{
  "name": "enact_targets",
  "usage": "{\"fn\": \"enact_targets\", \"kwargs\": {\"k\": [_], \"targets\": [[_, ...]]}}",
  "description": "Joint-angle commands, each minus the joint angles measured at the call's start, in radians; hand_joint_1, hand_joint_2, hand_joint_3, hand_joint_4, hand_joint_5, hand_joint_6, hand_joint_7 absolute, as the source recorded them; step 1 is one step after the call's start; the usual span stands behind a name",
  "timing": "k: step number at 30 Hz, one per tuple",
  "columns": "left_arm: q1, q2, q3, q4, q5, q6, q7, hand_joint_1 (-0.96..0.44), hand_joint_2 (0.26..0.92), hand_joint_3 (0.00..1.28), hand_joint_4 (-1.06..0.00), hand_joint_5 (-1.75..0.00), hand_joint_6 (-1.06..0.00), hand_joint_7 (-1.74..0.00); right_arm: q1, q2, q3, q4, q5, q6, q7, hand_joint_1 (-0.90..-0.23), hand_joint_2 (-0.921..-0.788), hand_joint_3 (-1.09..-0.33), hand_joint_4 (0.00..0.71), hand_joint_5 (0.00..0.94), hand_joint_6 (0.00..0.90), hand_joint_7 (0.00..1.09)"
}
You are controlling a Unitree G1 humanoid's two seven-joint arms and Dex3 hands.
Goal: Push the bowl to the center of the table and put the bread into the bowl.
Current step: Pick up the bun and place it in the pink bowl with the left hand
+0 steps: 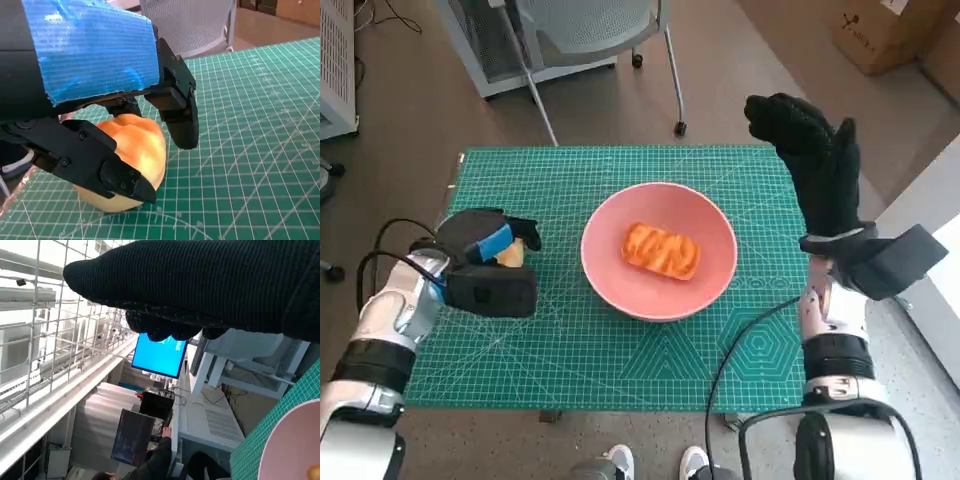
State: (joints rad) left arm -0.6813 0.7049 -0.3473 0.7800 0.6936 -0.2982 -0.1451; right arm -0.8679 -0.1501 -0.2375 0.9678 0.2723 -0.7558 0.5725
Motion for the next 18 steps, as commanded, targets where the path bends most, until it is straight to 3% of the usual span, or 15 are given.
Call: {"fn": "enact_targets", "kwargs": {"k": [1,9,18], "targets": [[-0.013,0.024,0.022,-0.017,-0.026,-0.002,-0.016,0.0,0.921,0.11,-0.62,-1.3,-0.61,-1.11,0.029,0.007,0.001,0.014,0.0,0.0,0.001,-0.564,-0.921,-0.484,0.237,0.001,0.394,0.0],[-0.002,0.043,0.055,-0.09,-0.06,-0.008,-0.028,0.0,0.921,0.11,-0.62,-1.26,-0.61,-1.17,0.028,0.008,0.0,0.017,0.005,0.004,0.006,-0.567,-0.921,-0.484,0.238,0.001,0.387,0.0],[0.029,0.045,0.132,-0.365,-0.112,0.034,-0.074,0.0,0.921,0.08,-0.66,-1.2,-0.64,-1.15,0.028,0.01,0.002,0.021,0.002,0.004,0.005,-0.565,-0.921,-0.484,0.241,0.002,0.386,0.0]]}}
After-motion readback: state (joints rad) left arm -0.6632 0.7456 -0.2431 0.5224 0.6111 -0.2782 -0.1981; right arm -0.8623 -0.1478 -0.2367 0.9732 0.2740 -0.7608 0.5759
